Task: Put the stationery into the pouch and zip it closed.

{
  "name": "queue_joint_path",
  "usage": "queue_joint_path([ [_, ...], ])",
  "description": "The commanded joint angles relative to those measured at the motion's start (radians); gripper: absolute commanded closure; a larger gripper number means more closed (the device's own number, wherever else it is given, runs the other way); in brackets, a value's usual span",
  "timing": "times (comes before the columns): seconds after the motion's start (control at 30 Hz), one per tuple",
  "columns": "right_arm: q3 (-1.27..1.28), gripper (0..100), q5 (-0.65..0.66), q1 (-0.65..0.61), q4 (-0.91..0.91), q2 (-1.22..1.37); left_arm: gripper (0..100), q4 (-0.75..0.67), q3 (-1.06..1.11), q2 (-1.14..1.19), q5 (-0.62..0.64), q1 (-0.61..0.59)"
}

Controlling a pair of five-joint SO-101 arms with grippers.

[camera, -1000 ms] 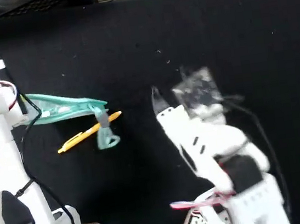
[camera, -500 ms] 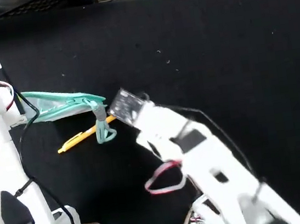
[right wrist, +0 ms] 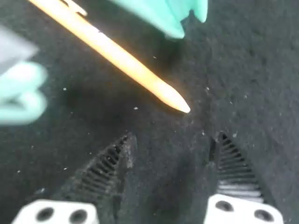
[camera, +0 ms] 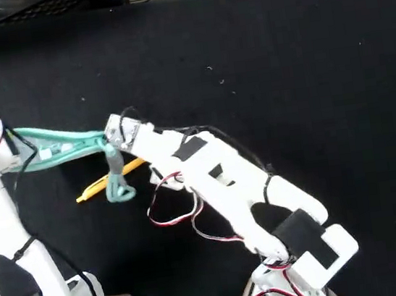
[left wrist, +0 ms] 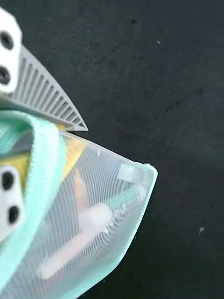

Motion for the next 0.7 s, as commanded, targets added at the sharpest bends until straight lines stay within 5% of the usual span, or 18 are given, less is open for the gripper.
queue_joint_path([
  [0.0,-0.067,74.0,0.044,-0.048,-0.014,0.010,97,-0.011,-0.030,-0.009,0.005,-0.050],
  [0.37,-0.173,74.0,0.120,-0.055,-0.015,0.081,97,-0.005,-0.030,-0.011,0.005,-0.065],
  [0.67,-0.265,74.0,0.120,-0.072,-0.014,0.209,97,-0.003,-0.107,-0.011,0.003,-0.220],
])
